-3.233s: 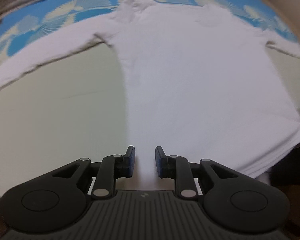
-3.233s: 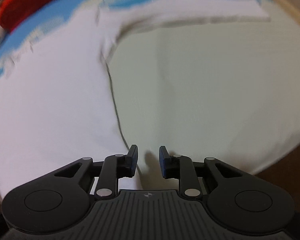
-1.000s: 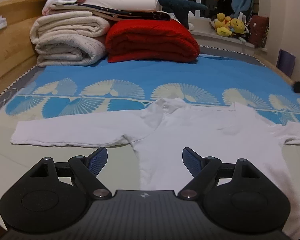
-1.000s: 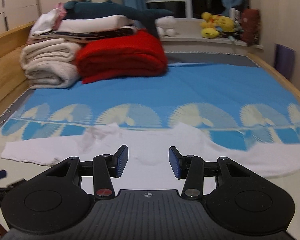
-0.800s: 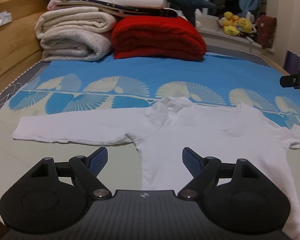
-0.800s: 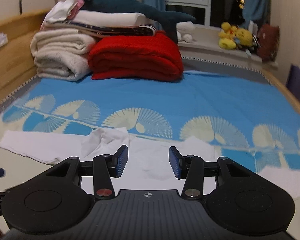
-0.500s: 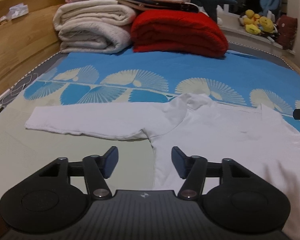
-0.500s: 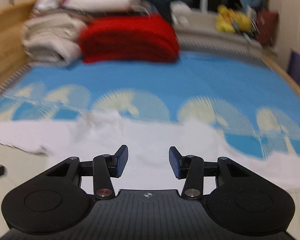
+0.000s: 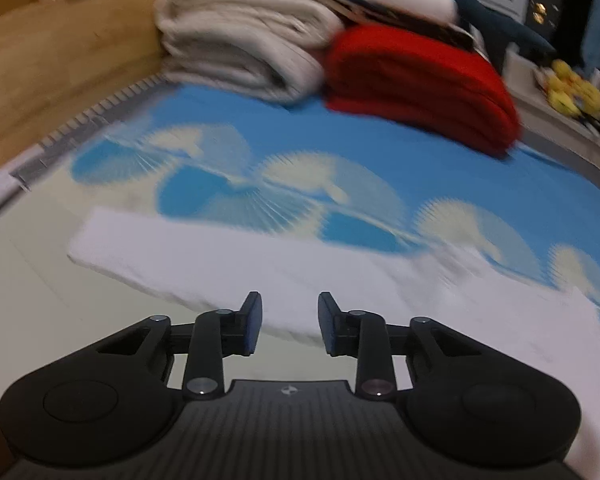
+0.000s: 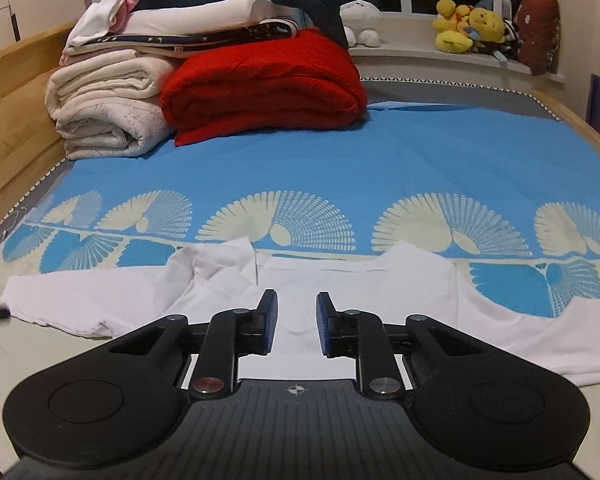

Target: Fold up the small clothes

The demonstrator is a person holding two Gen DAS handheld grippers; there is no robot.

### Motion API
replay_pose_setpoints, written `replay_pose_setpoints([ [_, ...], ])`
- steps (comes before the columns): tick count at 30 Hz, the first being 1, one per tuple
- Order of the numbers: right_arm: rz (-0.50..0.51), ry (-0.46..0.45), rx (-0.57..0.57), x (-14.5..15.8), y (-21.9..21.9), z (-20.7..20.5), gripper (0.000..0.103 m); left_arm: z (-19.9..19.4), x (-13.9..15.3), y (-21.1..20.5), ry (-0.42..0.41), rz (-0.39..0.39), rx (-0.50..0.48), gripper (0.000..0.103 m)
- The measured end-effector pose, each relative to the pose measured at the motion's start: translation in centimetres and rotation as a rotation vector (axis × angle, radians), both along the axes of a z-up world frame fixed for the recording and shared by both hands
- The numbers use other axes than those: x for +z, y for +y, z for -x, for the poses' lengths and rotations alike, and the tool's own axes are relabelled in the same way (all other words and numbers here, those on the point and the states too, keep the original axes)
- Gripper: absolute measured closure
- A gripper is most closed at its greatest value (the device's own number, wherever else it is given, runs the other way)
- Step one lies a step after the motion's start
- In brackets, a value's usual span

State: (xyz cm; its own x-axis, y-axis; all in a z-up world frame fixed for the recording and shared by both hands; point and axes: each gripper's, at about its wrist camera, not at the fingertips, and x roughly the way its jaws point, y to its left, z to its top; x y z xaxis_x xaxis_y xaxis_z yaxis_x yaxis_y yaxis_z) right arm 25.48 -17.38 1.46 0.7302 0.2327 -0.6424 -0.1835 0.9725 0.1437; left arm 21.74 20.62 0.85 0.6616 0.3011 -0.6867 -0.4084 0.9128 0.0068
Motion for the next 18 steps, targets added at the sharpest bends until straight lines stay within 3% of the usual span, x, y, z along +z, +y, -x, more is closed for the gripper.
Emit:
replay_pose_setpoints([
  [2, -0.009, 0.015, -0.004, -0.2, -0.2, -0.2, 0.081, -0.3, -1.8, 2.9, 0.025, -0.013, 0.06, 0.089],
  [3, -0.009, 0.026, -0.002, -0.3, -0.4, -0.3, 0.081, -0.4, -2.8, 4.9, 0.058, 0.042, 0.114, 0.092],
  [5, 0.003, 0.037, 0.008, -0.6, -0.3, -0.5, 0.081, -0.4, -3.7, 7.6, 0.057, 0.108, 0.172, 0.092],
  [8, 0.031, 0.037, 0.035, -0.9, -0.1, -0.5, 0.081, -0.7, -5.0, 9.8, 0.081, 0.065, 0.204, 0.092],
  [12, 0.066, 0.058, 0.039, -2.0, 0.0, -1.1, 0.081, -1.3, -6.2, 11.7, 0.104, 0.101, 0.229, 0.091],
  [14, 0.077, 0.086, 0.031, -2.9, 0.1, -1.5, 0.081, -1.6, -7.0, 12.1, 0.122, 0.077, 0.219, 0.091],
  [18, 0.092, 0.125, 0.031, -4.2, 0.8, -2.2, 0.081, -2.5, -8.7, 13.6, 0.146, 0.13, 0.23, 0.091],
])
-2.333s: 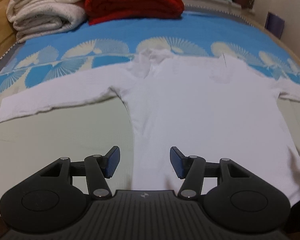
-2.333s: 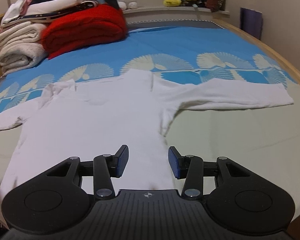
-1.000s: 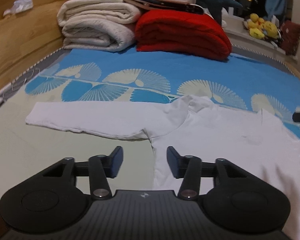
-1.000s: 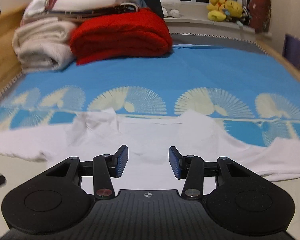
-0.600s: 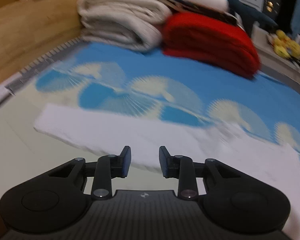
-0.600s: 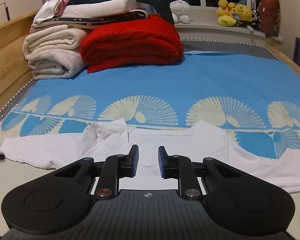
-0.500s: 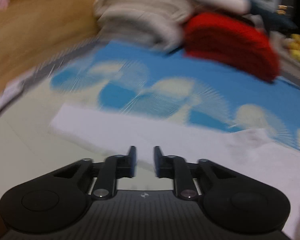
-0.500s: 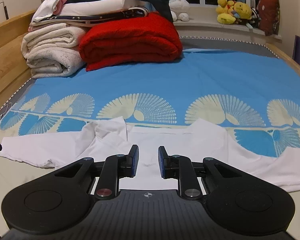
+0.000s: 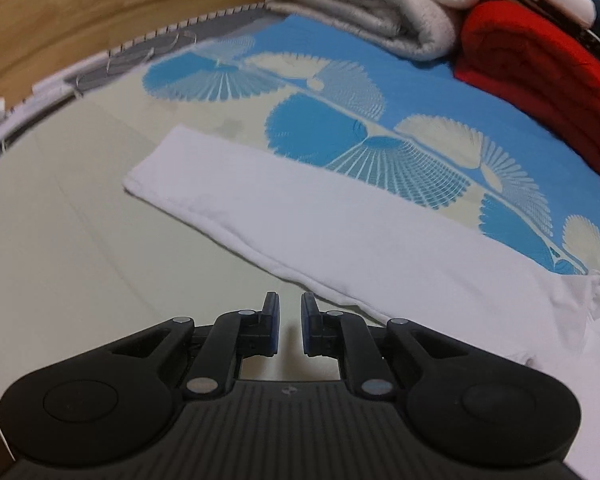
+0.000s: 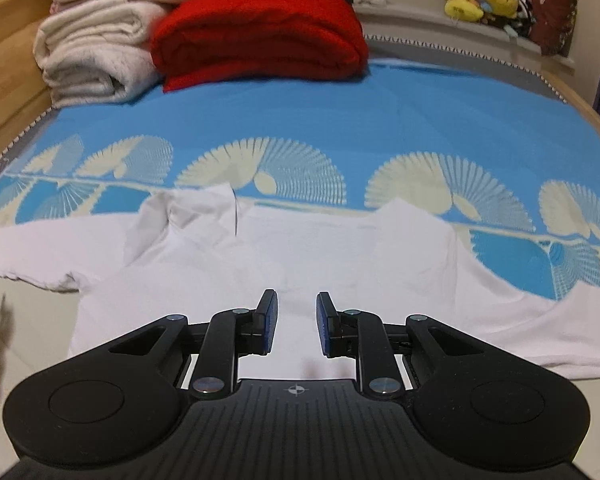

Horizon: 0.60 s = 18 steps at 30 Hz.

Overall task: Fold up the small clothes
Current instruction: 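Grasp a shirt sleeve with the right gripper and lift it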

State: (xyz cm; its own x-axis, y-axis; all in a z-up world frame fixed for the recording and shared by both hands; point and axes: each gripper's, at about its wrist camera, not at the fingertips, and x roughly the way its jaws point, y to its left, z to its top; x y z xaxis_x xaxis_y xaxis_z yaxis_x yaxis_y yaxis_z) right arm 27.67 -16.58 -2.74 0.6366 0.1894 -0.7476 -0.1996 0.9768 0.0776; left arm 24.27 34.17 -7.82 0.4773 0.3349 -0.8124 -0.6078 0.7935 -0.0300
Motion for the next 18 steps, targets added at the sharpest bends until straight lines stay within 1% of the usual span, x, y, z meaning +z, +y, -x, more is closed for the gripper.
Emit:
replay_pose_setpoints([
  [2, 0.008, 0.009, 0.002, -0.4, 0.5, -0.3, 0.081, -0.5, -0.4, 0.4, -0.01, -0.005, -0.001, 0.091],
  [3, 0.011, 0.013, 0.005, -0.6, 0.7, -0.4, 0.081, -0.8, -0.6, 0.6, -0.002, -0.011, 0.005, 0.09],
  [4, 0.014, 0.018, 0.007, -0.8, 0.8, -0.5, 0.081, -1.1, -0.8, 1.1, 0.003, 0.002, 0.012, 0.089],
  [6, 0.021, 0.031, 0.012, -1.2, 1.2, -0.7, 0.081, -1.5, -1.1, 2.1, -0.021, 0.052, 0.028, 0.083],
  [8, 0.024, 0.043, 0.016, -1.5, 1.3, -0.9, 0.081, -1.8, -1.5, 3.4, -0.032, 0.088, 0.06, 0.066],
  [9, 0.028, 0.049, 0.018, -1.7, 1.4, -1.1, 0.081, -2.0, -1.7, 4.0, -0.04, 0.11, 0.081, 0.064],
  [13, 0.039, 0.07, 0.02, -2.3, 1.3, -1.7, 0.081, -2.0, -3.1, 7.1, -0.082, 0.246, 0.2, 0.063],
  [15, 0.042, 0.08, 0.018, -2.4, 1.2, -1.8, 0.081, -1.9, -3.8, 8.1, -0.091, 0.3, 0.245, 0.064],
  [16, 0.043, 0.086, 0.018, -2.6, 1.1, -1.9, 0.081, -1.9, -4.1, 8.4, -0.096, 0.319, 0.261, 0.065],
  [17, 0.045, 0.09, 0.017, -2.7, 0.9, -1.9, 0.081, -1.9, -4.2, 8.6, -0.101, 0.325, 0.27, 0.066],
  [18, 0.046, 0.095, 0.017, -2.8, 0.8, -2.0, 0.081, -2.0, -4.2, 8.6, -0.104, 0.318, 0.272, 0.07],
])
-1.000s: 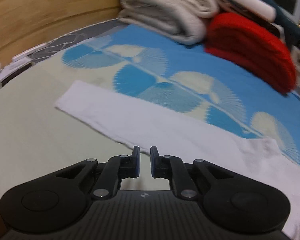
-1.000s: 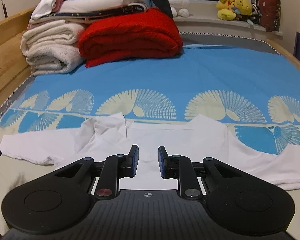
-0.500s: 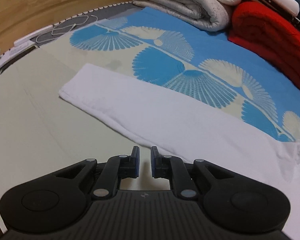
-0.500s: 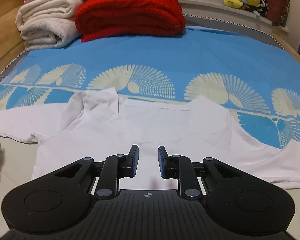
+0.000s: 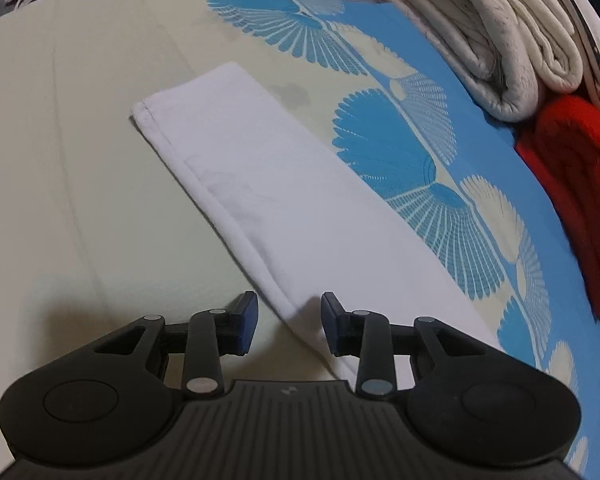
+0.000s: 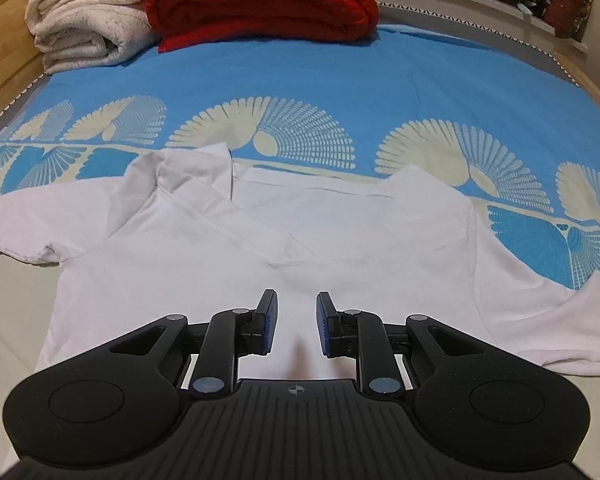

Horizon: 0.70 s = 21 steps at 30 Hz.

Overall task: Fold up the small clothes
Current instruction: 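Grasp a shirt sleeve with the right gripper and lift it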

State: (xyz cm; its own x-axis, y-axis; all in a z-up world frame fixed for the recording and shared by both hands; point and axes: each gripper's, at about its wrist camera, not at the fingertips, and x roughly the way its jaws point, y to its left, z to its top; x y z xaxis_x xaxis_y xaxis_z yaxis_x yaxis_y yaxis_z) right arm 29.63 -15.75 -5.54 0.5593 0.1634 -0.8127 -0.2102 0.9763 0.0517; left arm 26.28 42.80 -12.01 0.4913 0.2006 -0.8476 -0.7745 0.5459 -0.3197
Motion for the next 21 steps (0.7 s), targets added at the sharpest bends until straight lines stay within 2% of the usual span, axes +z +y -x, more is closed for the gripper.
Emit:
replay_pose_setpoints([
  [2, 0.003, 0.009, -0.001, -0.2, -0.2, 0.0, 0.081, -0.4, 0.0, -0.1, 0.014, -0.032, -0.003, 0.099],
  [6, 0.003, 0.027, -0.005, -0.5, -0.7, 0.1, 0.081, -0.9, 0.4, -1.2, 0.041, -0.123, 0.007, 0.102],
  [9, -0.003, 0.034, -0.019, -0.5, -1.2, 0.0, 0.081, -2.1, 2.6, -3.6, 0.045, -0.276, -0.046, 0.102],
  [11, -0.007, 0.034, -0.038, -0.4, -1.7, -0.1, 0.081, -3.0, 5.2, -6.5, -0.002, -0.377, -0.121, 0.102],
  [13, -0.015, 0.034, -0.06, -0.3, -2.3, -0.2, 0.081, -3.8, 8.1, -10.4, -0.097, -0.419, -0.212, 0.102],
  [15, -0.031, 0.033, -0.091, -0.1, -2.9, -0.3, 0.081, -4.2, 10.5, -15.0, -0.194, -0.421, -0.318, 0.102],
  [18, -0.074, 0.038, -0.165, 0.0, -4.4, -0.4, 0.081, -4.2, 13.0, -24.4, -0.341, -0.417, -0.583, 0.102],
  [19, -0.091, 0.042, -0.198, 0.0, -4.9, -0.4, 0.081, -4.2, 13.2, -27.7, -0.375, -0.369, -0.696, 0.102],
  [21, -0.126, 0.057, -0.281, -0.3, -6.4, -0.6, 0.081, -4.1, 12.4, -33.2, -0.391, -0.211, -0.904, 0.1],
])
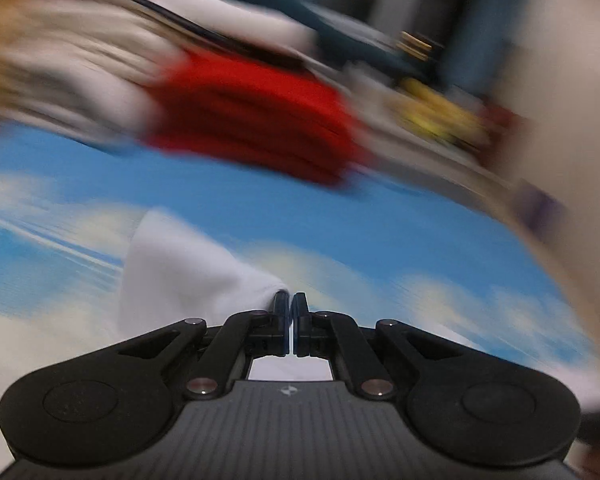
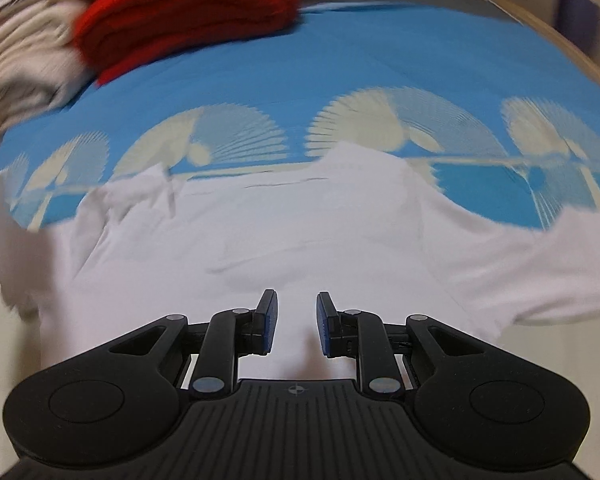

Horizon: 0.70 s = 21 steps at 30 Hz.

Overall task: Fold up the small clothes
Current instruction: 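Grasp a shirt sleeve with the right gripper and lift it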

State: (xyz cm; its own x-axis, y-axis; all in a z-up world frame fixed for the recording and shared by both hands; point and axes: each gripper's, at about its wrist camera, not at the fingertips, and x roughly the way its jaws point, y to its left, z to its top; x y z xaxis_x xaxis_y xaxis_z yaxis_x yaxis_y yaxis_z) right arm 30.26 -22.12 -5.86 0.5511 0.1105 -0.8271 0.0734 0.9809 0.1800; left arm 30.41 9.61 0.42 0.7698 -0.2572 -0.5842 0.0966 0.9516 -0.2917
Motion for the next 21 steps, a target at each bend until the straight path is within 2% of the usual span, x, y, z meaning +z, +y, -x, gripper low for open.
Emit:
replay_pose_setpoints([
  [1, -0.016, 0.008, -0.042, -0.2, -0.7, -0.1, 0.081, 0.1, -0.7, -2.4, 0.049, 0.048, -0.098, 0.097],
  [2, -0.039, 0.021, -0.099, -0.4, -1.5, -0.2, 0.081, 0.2, -1.3, -4.3, 0.099, 0.079, -0.177, 0.088],
  [3, -0.055, 0.031, -0.139, -0.7, -2.1, -0.2, 0.081, 0.2, -1.9, -5.7, 0.145, 0.09, -0.24, 0.084],
  [4, -0.076, 0.044, -0.185, -0.9, -2.8, -0.3, 0.081, 0.2, -2.3, -6.6, 0.175, 0.075, -0.261, 0.081],
  [5, -0.098, 0.057, -0.226, -1.2, -3.3, -0.3, 0.081, 0.1, -2.5, -6.9, 0.192, 0.049, -0.243, 0.081],
  [6, -0.116, 0.067, -0.253, -1.5, -3.7, -0.3, 0.081, -0.4, -2.8, -6.5, 0.208, 0.039, -0.208, 0.081],
  [9, -0.172, 0.096, -0.288, -2.4, -4.0, -0.6, 0.08, -2.1, -3.7, -2.9, 0.261, 0.041, -0.024, 0.081],
  [13, -0.246, 0.113, -0.262, -3.3, -3.3, -1.1, 0.08, -3.9, -4.4, 1.6, 0.331, -0.063, 0.223, 0.081],
  [15, -0.268, 0.102, -0.208, -3.3, -2.1, -1.6, 0.08, -4.6, -4.7, 3.9, 0.377, -0.081, 0.326, 0.08],
  [19, -0.233, 0.013, -0.019, -2.0, 1.9, -2.5, 0.08, -4.9, -5.0, 9.0, 0.439, 0.028, 0.477, 0.08],
  [21, -0.189, -0.035, 0.08, -1.5, 4.4, -2.7, 0.077, -4.8, -4.4, 10.7, 0.444, 0.065, 0.512, 0.08],
])
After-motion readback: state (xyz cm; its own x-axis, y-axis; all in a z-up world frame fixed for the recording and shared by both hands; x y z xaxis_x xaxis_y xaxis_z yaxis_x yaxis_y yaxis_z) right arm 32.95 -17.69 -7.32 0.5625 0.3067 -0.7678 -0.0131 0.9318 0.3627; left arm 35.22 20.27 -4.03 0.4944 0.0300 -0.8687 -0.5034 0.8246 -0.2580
